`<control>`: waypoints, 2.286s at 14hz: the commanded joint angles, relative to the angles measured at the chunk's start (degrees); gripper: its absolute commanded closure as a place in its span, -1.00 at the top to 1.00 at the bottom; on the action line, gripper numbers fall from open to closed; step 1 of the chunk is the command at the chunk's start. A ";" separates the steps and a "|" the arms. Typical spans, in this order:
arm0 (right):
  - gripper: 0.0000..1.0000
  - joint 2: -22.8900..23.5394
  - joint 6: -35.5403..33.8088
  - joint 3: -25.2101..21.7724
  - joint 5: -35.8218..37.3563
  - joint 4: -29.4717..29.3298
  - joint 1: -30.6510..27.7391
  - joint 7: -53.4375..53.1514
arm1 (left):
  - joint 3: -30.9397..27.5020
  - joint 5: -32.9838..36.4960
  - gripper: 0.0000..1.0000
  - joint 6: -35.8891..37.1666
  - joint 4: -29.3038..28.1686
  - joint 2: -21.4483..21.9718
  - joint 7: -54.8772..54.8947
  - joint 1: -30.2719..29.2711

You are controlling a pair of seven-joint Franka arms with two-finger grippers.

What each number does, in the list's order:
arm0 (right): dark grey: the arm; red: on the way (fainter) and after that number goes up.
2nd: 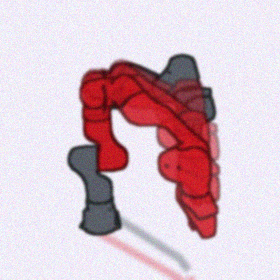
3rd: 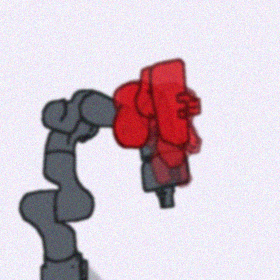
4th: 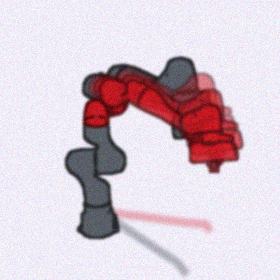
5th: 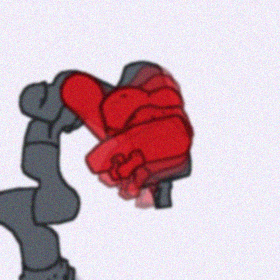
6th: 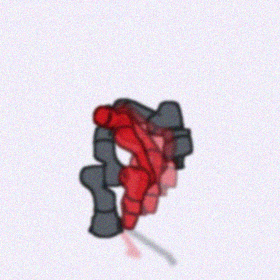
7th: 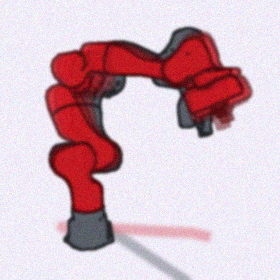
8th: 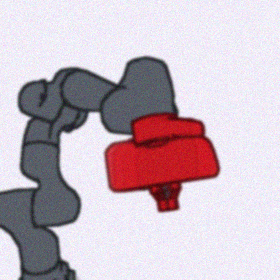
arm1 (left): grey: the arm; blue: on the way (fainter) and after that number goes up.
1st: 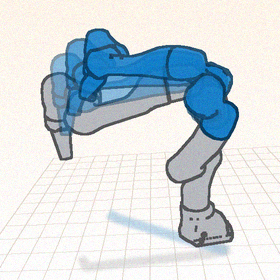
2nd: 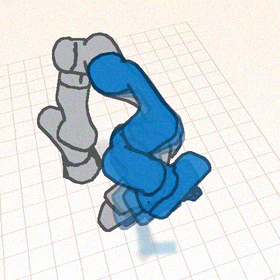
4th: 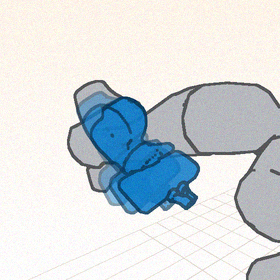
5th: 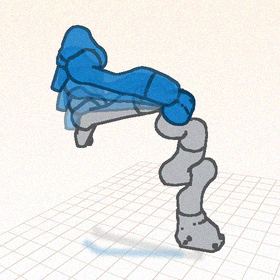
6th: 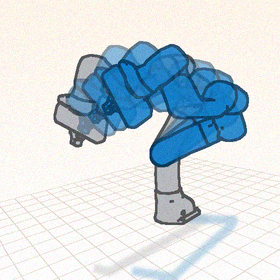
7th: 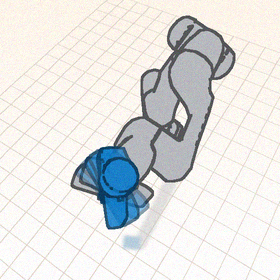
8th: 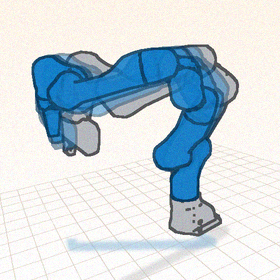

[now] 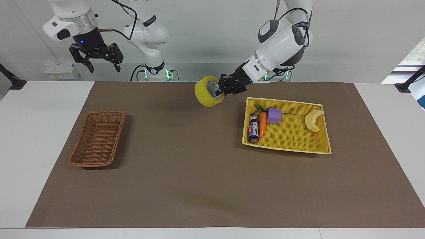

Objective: Move tape to another basket
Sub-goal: 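Carry the tape toward the middle while the right gripper reaches toward it, then grasp the tape roll with the right gripper beside the left gripper, then carry the tape to the wicker basket while the left gripper withdraws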

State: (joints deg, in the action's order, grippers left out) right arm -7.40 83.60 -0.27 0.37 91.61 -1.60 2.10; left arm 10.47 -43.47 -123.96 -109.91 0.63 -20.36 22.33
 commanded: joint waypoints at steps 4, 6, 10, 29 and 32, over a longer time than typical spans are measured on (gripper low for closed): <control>1.00 -0.78 -0.90 0.35 -0.20 -0.81 -0.08 1.59 | -0.45 -0.82 -1.00 -0.14 -0.05 0.51 -0.38 0.70; 1.00 -0.69 -0.46 2.37 -0.55 -1.17 1.15 0.63 | -0.45 -0.82 -1.00 -0.05 -0.05 0.60 -0.38 0.70; 1.00 1.59 6.03 3.26 -7.82 -1.17 5.54 -4.55 | -0.45 -0.82 -1.00 -0.14 -0.05 0.60 -0.47 1.40; -0.80 7.84 15.01 3.26 -19.62 2.35 16.54 -10.01 | 1.66 -0.82 -1.00 -17.10 1.98 -0.63 -3.99 5.89; -1.00 8.10 14.40 3.17 -19.62 1.82 16.45 -13.26 | 1.75 -1.00 -1.00 -17.10 2.15 -0.11 -6.34 6.06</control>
State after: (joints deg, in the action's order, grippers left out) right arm 0.82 98.70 3.17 -18.48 92.98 15.40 -10.10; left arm 12.95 -43.48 -140.03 -109.38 0.15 -24.38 27.52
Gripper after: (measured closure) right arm 0.414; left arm 0.771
